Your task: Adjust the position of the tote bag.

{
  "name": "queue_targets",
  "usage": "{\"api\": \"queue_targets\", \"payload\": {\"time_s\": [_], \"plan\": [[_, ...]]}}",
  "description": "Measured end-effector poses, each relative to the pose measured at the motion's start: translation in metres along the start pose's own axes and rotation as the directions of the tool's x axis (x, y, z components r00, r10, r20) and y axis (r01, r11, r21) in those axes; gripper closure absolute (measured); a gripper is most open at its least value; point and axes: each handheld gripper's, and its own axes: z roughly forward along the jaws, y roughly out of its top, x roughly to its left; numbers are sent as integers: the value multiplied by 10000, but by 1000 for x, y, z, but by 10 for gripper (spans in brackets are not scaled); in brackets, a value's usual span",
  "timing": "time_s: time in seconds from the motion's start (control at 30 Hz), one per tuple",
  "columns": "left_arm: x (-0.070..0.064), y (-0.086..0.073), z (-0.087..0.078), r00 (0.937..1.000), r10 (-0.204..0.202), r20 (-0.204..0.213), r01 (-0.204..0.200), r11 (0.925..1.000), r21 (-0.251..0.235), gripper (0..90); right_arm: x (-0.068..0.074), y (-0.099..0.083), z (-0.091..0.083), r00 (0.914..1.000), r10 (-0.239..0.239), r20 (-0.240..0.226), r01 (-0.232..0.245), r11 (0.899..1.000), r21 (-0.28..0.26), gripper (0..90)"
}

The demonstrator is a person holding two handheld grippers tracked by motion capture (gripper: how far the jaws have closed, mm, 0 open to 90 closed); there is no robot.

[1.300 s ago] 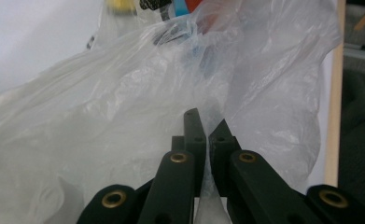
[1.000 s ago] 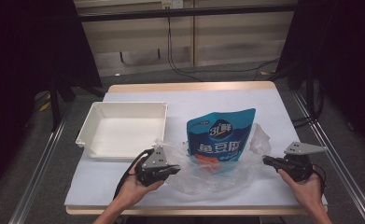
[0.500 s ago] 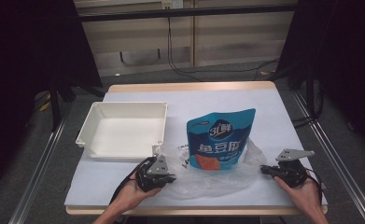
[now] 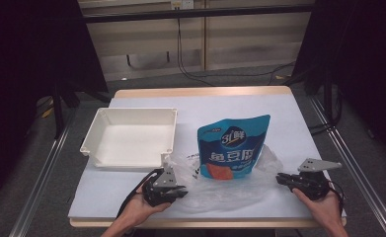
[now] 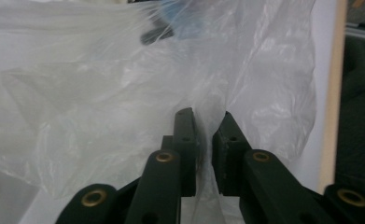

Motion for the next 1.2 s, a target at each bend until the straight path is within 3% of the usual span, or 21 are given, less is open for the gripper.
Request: {"api": "queue_targets", "payload": {"time_s": [0.1,0.17,0.3,0.33,0.47,0.6,0.67,0.73,0.77,0.87,0.93,1.0,1.13,1.17,1.2], "plan": [[-4,5,-10,10000,-96,0,96,9995,-313,678,6,3,-8,10000,-53,-9,53,9995,-306,708],[-7,6,-16,9999,-70,98,77,9974,-715,678,11,5,-14,9999,-147,-72,143,9984,-546,674],[-7,11,-34,9997,-139,-203,111,9907,-1356,648,21,12,-23,9995,-225,-228,204,9957,-909,660],[-6,12,-40,9994,-223,-246,182,9877,-1553,646,23,14,-24,9994,-261,-234,237,9949,-978,671],[1,19,-50,9986,-427,-304,355,9778,-2063,675,35,23,-28,9949,-647,-774,548,9908,-1238,871],[8,41,-49,9994,-261,-233,195,9688,-2471,737,44,35,-20,9874,-970,-1248,832,9902,-1119,900],[13,51,-44,9996,-133,-260,66,9697,-2441,761,47,42,-11,9843,-1183,-1309,1057,9895,-989,900],[19,57,-34,9983,-300,-492,157,9630,-2692,797,49,49,-3,9808,-1355,-1404,1237,9882,-899,900],[25,58,-29,9984,-484,-306,382,9611,-2736,807,49,52,0,9796,-1480,-1363,1372,9869,-851,900],[36,56,-13,9958,-908,-143,846,9661,-2440,816,48,57,7,9774,-1674,-1293,1587,9845,-754,900],[37,53,-4,9959,-895,-84,862,9767,-1964,814,45,56,10,9791,-1686,-1142,1623,9848,-627,900],[38,49,2,9953,-913,-333,862,9875,-1316,813,40,54,11,9846,-1545,-816,1503,9871,-553,900],[38,41,14,9962,-872,-87,864,9939,-685,785,24,47,13,9937,-1083,-295,1070,9933,-433,900],[36,41,16,9967,-809,-81,804,9953,-531,755,18,47,17,9935,-1133,49,1134,9931,-313,893],[35,40,17,9971,-767,-9,766,9963,-395,755,18,47,17,9935,-1133,49,1134,9931,-313,893]]}}
